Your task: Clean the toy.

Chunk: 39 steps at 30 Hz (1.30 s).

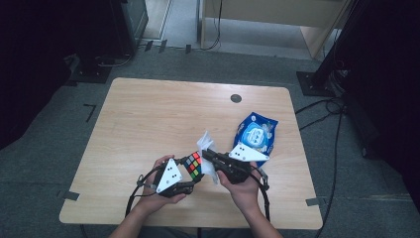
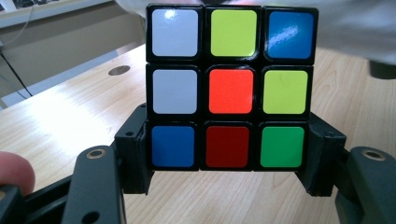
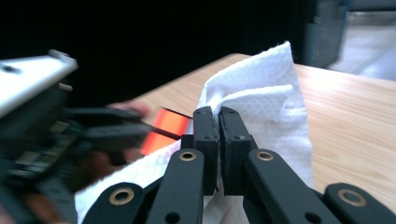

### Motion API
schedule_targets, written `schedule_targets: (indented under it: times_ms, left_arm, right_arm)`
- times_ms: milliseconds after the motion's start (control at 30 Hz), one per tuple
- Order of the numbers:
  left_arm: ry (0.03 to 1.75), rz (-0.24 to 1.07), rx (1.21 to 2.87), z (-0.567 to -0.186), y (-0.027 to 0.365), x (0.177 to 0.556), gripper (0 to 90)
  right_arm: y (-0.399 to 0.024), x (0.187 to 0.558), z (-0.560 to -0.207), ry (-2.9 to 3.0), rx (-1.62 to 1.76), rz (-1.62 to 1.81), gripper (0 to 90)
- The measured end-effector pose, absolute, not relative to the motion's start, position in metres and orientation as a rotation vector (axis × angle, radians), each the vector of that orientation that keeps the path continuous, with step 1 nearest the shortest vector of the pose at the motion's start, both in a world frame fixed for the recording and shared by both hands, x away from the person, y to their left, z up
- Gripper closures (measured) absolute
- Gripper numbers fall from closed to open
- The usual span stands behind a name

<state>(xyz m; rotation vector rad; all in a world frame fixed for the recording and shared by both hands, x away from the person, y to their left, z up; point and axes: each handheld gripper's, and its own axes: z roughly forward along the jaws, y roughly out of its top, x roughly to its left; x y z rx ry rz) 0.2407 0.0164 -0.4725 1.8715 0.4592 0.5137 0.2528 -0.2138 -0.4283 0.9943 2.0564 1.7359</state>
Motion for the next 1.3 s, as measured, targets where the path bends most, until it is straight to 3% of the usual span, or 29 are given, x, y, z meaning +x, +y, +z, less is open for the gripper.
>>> schedule_targets:
  times_ms: [267,667,1300]
  left_arm:
    - [0.49,0.525,1.85,-0.47,0.024,0.245,34.1]
    - [0.477,0.513,1.876,-0.475,0.018,0.245,34.1]
    - [0.457,0.507,1.86,-0.471,0.02,0.243,34.0]
  right_arm:
    - [-0.237,0.269,-0.452,2.032,1.157,1.579,88.1]
    - [-0.208,0.238,-0.409,2.054,0.942,1.804,88.1]
    - [-0.232,0.266,-0.451,2.049,1.161,1.608,88.0]
